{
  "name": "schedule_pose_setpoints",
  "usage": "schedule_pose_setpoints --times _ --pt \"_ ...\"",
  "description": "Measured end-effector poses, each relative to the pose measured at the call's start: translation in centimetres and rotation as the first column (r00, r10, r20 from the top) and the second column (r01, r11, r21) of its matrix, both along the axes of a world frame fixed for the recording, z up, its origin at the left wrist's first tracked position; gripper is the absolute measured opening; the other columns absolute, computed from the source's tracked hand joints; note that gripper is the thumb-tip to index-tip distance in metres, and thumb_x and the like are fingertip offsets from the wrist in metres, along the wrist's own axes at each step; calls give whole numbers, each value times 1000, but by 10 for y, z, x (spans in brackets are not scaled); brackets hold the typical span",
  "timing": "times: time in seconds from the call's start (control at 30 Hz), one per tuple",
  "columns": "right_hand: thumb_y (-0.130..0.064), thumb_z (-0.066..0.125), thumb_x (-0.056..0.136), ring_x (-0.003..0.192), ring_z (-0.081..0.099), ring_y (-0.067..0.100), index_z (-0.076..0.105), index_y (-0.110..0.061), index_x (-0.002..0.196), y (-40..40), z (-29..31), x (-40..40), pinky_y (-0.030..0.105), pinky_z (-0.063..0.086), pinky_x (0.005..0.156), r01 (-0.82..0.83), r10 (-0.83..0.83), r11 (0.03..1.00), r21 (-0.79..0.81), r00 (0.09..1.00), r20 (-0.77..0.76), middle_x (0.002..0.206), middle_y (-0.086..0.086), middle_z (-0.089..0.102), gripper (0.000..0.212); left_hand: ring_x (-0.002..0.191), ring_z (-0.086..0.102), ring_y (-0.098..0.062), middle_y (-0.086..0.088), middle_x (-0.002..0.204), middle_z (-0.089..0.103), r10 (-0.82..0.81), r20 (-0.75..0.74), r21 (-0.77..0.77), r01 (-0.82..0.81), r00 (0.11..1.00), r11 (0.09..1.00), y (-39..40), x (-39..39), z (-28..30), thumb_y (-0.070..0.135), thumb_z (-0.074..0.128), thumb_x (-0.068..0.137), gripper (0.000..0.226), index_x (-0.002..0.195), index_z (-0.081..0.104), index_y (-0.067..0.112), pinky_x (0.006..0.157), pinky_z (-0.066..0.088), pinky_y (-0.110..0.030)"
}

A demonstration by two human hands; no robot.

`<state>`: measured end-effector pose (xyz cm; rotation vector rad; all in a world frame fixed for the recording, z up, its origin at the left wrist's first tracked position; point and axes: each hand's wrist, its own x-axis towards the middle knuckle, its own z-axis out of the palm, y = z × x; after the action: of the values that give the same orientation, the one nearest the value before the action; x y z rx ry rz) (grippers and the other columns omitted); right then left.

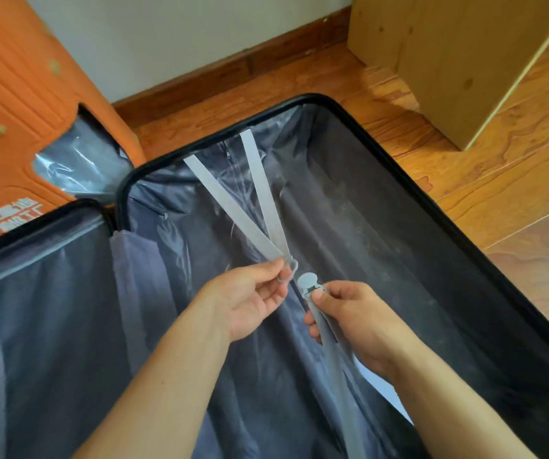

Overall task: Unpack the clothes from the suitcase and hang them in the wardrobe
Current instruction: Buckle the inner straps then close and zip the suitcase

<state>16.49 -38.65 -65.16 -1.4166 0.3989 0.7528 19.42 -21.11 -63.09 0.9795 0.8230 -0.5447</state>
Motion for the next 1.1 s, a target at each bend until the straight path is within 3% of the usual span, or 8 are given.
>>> schedule_pose_setpoints --times 0.1,0.2,0.3,0.37,0.47,0.67,0.87,1.1 --pt "-18 53 104 66 65 23 67 -2 92 12 4 -1 37 58 71 -36 35 999 11 999 35 77 13 72 24 72 60 -11 -2 84 72 -184 35 202 173 982 964 4 2 2 11 70 92 7 98 73 11 65 45 -22" --pt "-17 52 104 67 66 22 68 -5 94 16 7 -4 34 58 71 -31 28 999 35 997 66 79 12 72 22 80 52 -16 -7 91 67 -248 61 353 212 967 911 8 3 6 11 76 88 17 104 75 5 66 44 -23" --pt "-17 52 104 68 65 20 70 -7 97 19 8 -5 32 57 72 -25 19 997 73 997 76 79 10 72 21 80 53 -16 -6 89 69 -285 42 361 251 958 898 10 1 8 12 78 87 21 104 76 2 70 45 -25" --pt "-15 52 103 67 65 19 70 -7 97 22 8 -6 32 57 71 -25 17 996 90 996 90 79 11 72 21 75 53 -13 -1 80 70 -308 4 358 287 951 888 12 1 8 13 78 86 3 88 77 11 71 44 -26" --pt "-14 52 103 69 66 20 71 -7 97 21 8 -7 35 58 74 -21 12 997 71 992 123 82 12 73 21 71 54 -10 4 73 70 -295 -25 298 289 955 910 11 1 4 13 74 88 15 73 75 16 71 41 -25" --pt "-18 52 104 72 68 22 71 -11 96 18 5 -8 43 60 84 -32 29 999 17 989 147 82 11 74 22 73 58 -11 2 77 73 -256 28 392 225 966 892 5 0 1 11 77 85 3 83 78 13 75 45 -27" --pt "-23 52 104 68 65 20 70 -16 88 13 3 -6 38 58 76 -68 70 998 -16 983 172 76 7 72 25 80 64 -15 -6 87 76 -265 98 412 203 959 888 6 -1 -2 8 78 84 2 86 78 8 78 49 -28" --pt "-32 52 103 59 55 10 65 -16 83 10 2 -4 30 46 65 -119 160 978 -168 954 254 66 -3 63 29 75 63 -13 -9 87 78 -449 123 630 280 885 724 11 12 0 15 84 79 21 66 70 8 88 51 -32"
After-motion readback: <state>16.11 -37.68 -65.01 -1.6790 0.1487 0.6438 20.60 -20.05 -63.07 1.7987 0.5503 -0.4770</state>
